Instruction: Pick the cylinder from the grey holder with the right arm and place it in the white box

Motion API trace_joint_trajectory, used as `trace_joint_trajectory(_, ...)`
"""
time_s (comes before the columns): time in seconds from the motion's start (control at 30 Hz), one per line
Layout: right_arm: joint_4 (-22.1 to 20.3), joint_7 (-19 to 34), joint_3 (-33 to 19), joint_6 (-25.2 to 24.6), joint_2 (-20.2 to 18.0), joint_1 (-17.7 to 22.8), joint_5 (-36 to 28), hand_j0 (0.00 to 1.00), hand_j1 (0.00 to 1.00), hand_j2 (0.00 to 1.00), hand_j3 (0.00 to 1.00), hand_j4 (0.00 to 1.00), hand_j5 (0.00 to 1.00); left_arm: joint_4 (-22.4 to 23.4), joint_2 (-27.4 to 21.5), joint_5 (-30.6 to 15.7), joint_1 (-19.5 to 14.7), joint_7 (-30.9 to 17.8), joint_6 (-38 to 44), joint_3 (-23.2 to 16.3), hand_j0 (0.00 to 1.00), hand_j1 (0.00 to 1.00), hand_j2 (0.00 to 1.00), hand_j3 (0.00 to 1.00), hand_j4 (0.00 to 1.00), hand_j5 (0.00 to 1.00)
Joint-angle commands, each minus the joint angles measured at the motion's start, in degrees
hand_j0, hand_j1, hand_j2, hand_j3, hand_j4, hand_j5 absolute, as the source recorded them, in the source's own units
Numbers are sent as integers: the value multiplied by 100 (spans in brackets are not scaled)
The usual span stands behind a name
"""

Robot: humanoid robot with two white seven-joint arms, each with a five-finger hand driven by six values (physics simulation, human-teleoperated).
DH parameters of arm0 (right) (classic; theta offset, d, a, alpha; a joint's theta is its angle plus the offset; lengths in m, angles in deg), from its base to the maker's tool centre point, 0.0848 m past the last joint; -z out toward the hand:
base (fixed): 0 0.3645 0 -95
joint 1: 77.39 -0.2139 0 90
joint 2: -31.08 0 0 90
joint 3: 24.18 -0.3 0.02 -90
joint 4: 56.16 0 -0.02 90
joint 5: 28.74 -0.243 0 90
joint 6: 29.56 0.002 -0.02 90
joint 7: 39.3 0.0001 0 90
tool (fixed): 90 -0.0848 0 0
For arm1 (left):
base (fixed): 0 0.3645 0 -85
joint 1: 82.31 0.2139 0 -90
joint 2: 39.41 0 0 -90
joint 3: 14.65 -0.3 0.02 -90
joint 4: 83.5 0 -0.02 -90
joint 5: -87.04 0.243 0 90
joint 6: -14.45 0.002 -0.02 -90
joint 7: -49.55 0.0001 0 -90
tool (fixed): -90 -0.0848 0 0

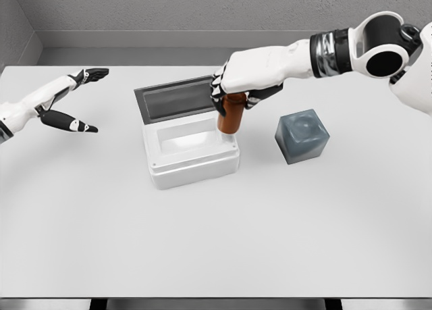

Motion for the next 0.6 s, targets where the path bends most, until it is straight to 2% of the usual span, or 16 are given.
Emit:
trace_joint_trajectory(0.0, 35, -4, 27, -17, 12, 0, -28, 43, 43, 43, 43, 43, 43, -3, -5, -47, 0, 2, 12, 6, 100, 100, 100, 100, 100, 100)
trace_joint_trajectory(0.57, 158, -4, 36, -17, 196, -35, -28, 43, 43, 43, 43, 43, 43, -3, -5, -47, 9, 2, 12, -3, 100, 100, 100, 100, 100, 100)
